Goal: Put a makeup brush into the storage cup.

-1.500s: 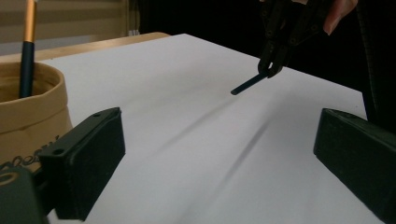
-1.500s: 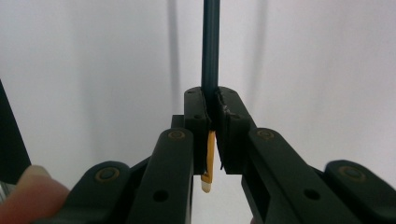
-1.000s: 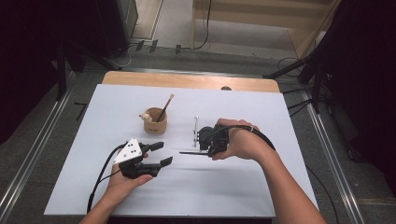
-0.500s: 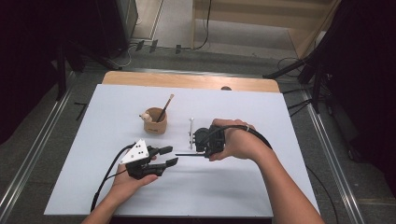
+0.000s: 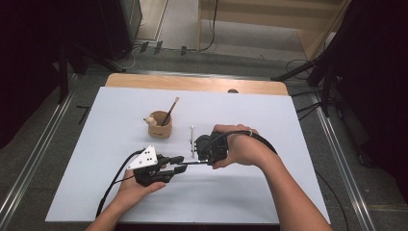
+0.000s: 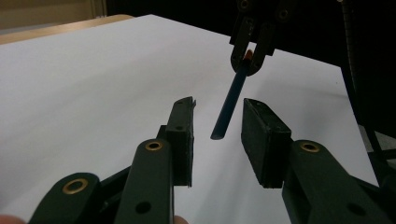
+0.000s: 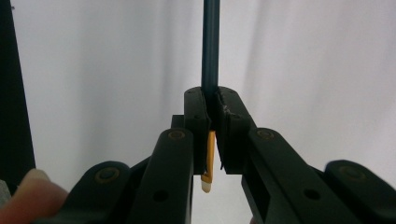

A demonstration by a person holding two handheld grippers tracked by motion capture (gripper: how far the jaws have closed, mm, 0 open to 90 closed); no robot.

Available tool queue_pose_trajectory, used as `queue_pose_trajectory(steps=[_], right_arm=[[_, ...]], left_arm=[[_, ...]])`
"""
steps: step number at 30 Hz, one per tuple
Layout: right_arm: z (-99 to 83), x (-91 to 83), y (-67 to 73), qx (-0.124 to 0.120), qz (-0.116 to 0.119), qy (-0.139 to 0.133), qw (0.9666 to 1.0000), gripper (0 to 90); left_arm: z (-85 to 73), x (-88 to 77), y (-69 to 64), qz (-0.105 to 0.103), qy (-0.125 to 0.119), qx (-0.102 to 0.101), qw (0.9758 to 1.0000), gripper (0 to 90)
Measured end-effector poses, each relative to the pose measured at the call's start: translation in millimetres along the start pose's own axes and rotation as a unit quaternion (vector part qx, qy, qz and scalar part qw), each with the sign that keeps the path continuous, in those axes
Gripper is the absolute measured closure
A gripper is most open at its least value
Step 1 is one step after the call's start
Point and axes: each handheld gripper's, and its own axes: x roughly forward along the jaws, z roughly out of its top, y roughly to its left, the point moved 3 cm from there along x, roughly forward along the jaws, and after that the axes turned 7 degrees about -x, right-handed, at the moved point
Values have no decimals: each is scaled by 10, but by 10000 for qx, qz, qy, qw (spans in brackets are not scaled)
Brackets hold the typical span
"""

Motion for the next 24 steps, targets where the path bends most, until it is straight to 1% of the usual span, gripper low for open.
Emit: queue_pose_trajectory(steps=[3,5,12,18,24], right_arm=[[10,-5,6,-22,-1,34,10000,849],[17,-10,6,-49,-14,0,10000,849],[34,-15,11,-116,-5,-2,9999,849],[42,-5,26,-76,7,22,10000,849],[47,6,23,-168,4,30,9999,849]], left_arm=[[2,-1,-6,-33,-2,15,10000,673],[-4,6,-11,-47,20,22,10000,679],[-13,12,-23,-103,138,0,9999,695],[-7,1,-29,-108,271,-12,9996,723],[-15,7,-68,-116,456,98,9988,727]])
